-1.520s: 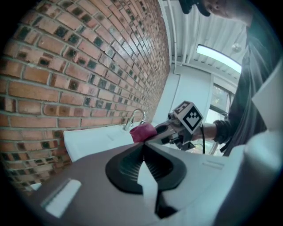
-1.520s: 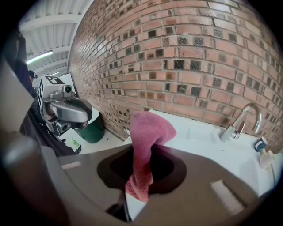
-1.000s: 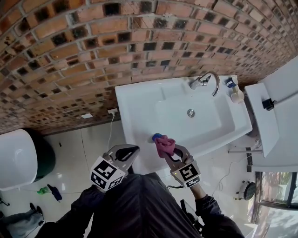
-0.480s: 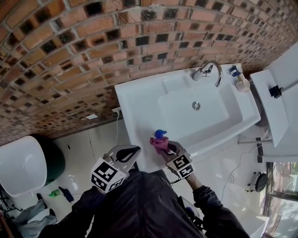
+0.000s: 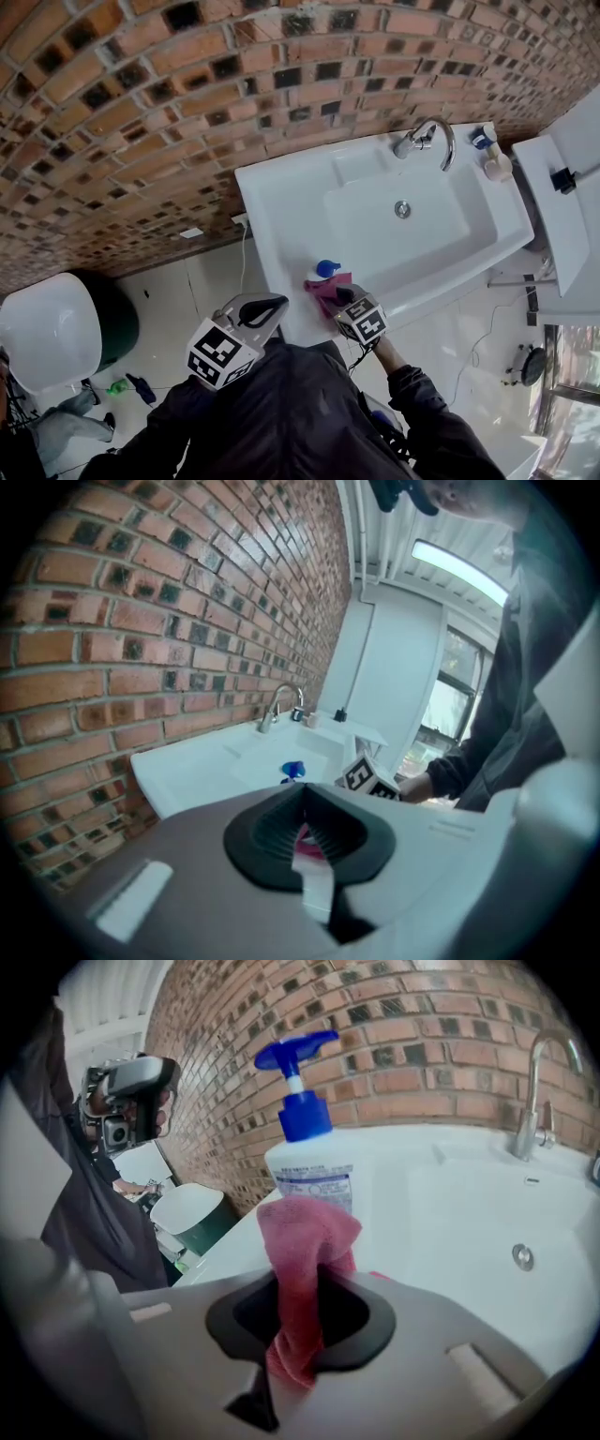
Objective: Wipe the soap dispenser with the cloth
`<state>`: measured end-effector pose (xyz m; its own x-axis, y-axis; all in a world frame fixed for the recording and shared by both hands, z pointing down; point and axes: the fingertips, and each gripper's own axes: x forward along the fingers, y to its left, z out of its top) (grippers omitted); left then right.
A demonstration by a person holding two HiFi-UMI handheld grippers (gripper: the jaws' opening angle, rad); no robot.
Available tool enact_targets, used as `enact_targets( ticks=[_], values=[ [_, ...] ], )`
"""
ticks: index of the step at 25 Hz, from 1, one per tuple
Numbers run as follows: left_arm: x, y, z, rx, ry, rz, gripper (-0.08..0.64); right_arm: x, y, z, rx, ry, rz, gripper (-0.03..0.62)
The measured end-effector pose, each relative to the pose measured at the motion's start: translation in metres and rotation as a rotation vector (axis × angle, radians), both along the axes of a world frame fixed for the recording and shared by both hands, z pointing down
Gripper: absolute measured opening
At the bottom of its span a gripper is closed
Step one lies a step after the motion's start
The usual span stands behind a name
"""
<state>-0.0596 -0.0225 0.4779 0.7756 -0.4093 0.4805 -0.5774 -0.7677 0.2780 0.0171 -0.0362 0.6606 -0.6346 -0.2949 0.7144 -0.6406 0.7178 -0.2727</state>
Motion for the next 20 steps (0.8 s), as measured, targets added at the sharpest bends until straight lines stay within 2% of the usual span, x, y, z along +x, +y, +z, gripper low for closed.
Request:
enact_targets(
  ticks=[3,8,10,16,20],
  values=[
    [0.007,0.000,0.002,0.002,-0.008,0.022,0.000,-0.001,0.001,0.000,-0.036,-0.007,0.003,0.068],
    [0.016,-0.010,0.020,-0.012,-0.055,0.040,0.003,0.013,0.002,-0.033,-0.004,-0.065,0.030,0.067],
    [0.020,-0.017,0.030,-0.016,-0.090,0.035,0.041,0.026,-0.002,-0.049,0.014,-0.082,0.055,0.068],
    [0.044,-0.029,0.055,-0.036,-0.130,0.075,0.086,0.062,-0.042,-0.096,0.066,-0.163,0.172,0.068],
    [0.056,-0.029,0.058,-0.036,-0.133,0.091,0.086,0.062,-0.066,-0.105,0.088,-0.172,0.145,0.067]
  ],
)
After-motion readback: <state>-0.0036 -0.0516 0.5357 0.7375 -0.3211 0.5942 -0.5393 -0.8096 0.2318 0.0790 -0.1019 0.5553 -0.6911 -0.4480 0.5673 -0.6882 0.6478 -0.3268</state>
